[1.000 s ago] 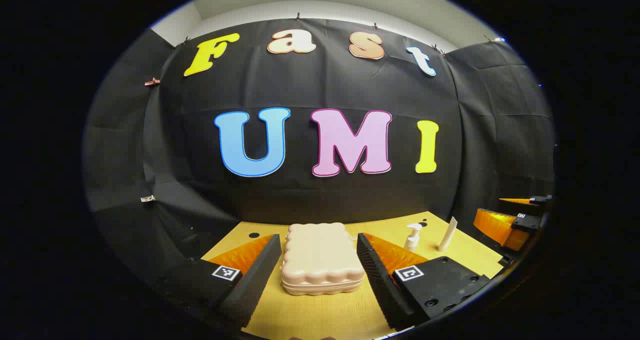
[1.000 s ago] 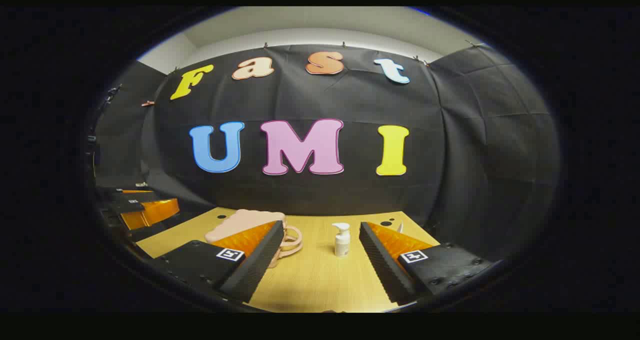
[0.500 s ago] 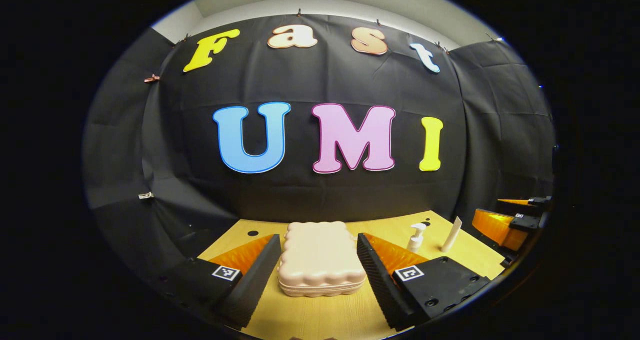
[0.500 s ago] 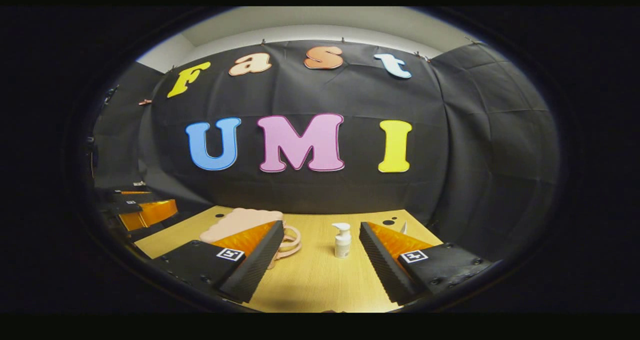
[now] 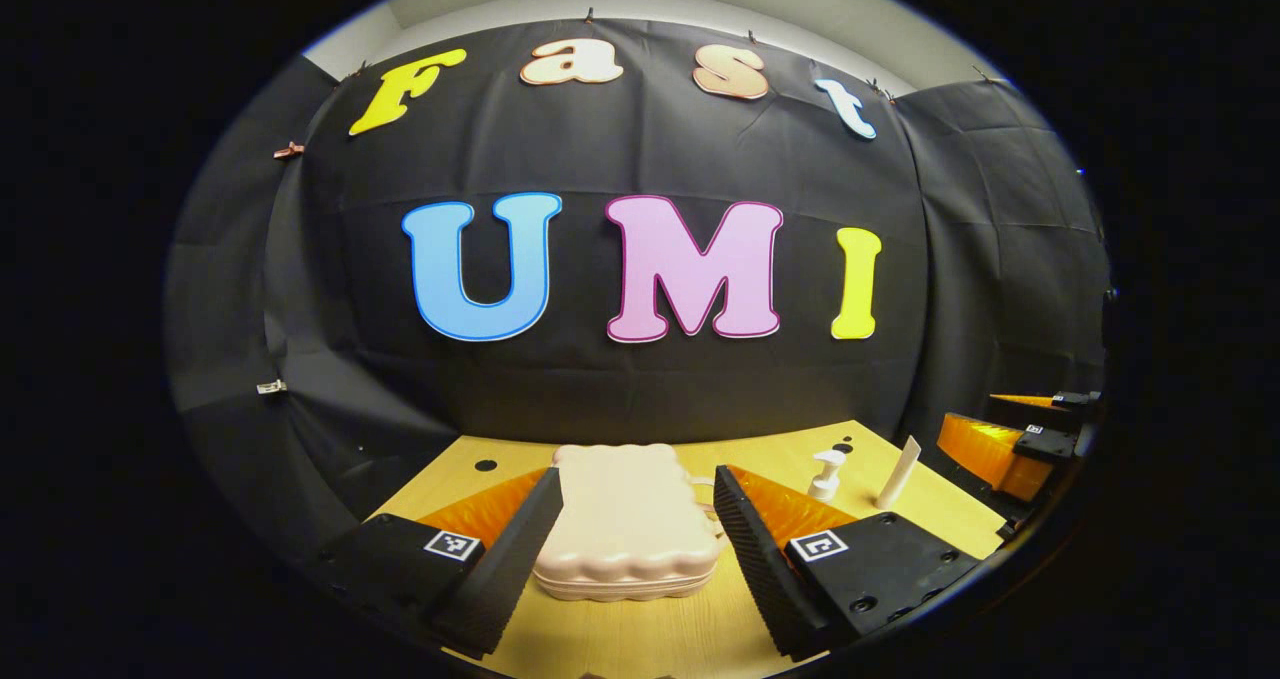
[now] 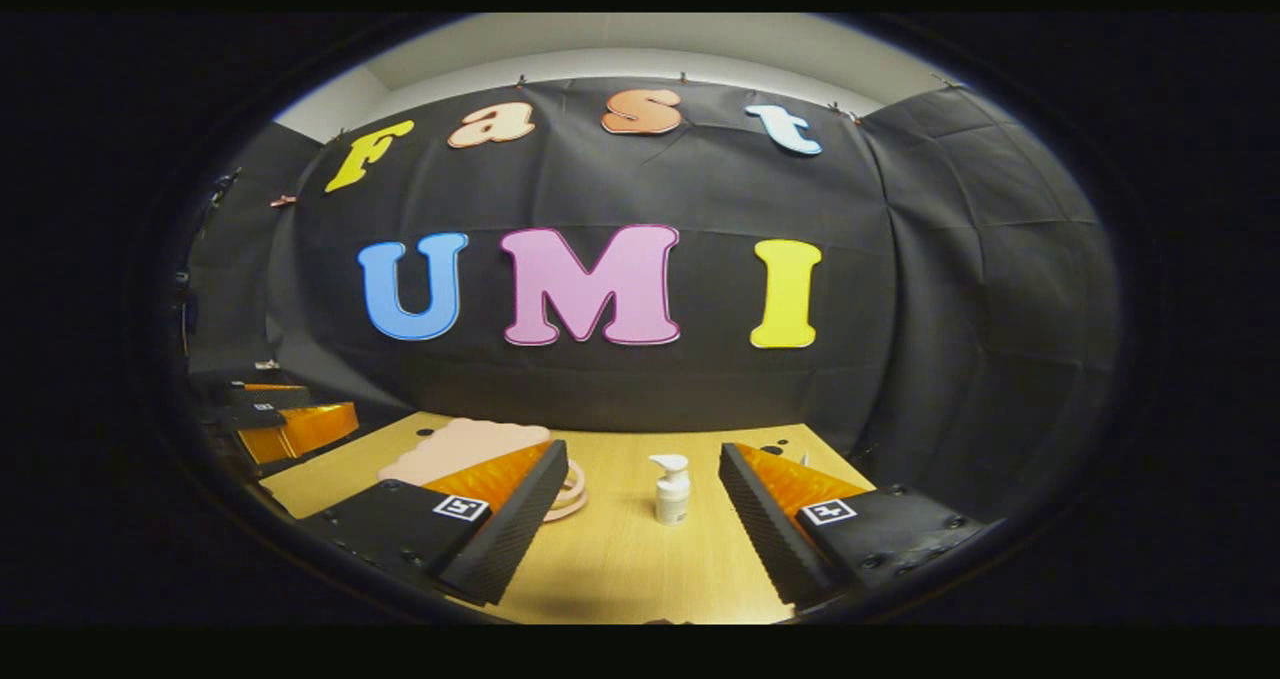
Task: First open the suitcase, pack the skin care products into it, and then close the suitcase.
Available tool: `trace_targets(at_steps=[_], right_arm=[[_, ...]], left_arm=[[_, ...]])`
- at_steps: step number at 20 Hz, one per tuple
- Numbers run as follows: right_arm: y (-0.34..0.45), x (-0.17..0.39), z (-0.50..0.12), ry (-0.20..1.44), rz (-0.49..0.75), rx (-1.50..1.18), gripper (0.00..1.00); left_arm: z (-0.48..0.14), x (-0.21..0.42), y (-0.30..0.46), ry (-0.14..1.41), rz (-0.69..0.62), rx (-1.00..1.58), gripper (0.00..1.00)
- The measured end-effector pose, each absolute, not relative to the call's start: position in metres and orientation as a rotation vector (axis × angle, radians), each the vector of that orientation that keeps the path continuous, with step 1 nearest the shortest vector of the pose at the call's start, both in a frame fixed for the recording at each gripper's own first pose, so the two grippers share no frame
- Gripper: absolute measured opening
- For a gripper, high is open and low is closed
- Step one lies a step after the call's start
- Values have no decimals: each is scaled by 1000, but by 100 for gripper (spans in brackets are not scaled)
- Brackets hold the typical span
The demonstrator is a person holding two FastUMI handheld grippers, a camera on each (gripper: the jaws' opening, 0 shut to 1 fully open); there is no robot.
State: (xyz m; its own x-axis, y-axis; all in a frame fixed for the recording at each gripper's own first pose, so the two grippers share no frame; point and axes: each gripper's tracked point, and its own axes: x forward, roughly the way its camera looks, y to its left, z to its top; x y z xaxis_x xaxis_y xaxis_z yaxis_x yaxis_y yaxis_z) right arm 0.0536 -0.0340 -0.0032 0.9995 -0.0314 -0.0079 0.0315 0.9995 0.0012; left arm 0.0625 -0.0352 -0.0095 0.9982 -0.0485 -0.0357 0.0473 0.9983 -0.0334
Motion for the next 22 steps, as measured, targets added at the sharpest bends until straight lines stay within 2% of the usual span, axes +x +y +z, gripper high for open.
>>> trace_targets(at_steps=[8,13,15,18,22], right_arm=[[-57,63,-16,23,-28,-18,97],[-75,87,-15,-8,7,-100,96],[-86,91,-20,1,-18,-93,94],[-103,93,-40,64,-50,-87,97],[-116,88,-59,112,-72,-81,97]], left_arm=[[-43,161,-115,136,-160,-20,96],[-98,238,-167,292,-204,-54,97],[-124,265,-180,357,-201,-67,97],[-161,296,-199,442,-197,-60,97],[-201,321,-201,527,-123,-73,96]])
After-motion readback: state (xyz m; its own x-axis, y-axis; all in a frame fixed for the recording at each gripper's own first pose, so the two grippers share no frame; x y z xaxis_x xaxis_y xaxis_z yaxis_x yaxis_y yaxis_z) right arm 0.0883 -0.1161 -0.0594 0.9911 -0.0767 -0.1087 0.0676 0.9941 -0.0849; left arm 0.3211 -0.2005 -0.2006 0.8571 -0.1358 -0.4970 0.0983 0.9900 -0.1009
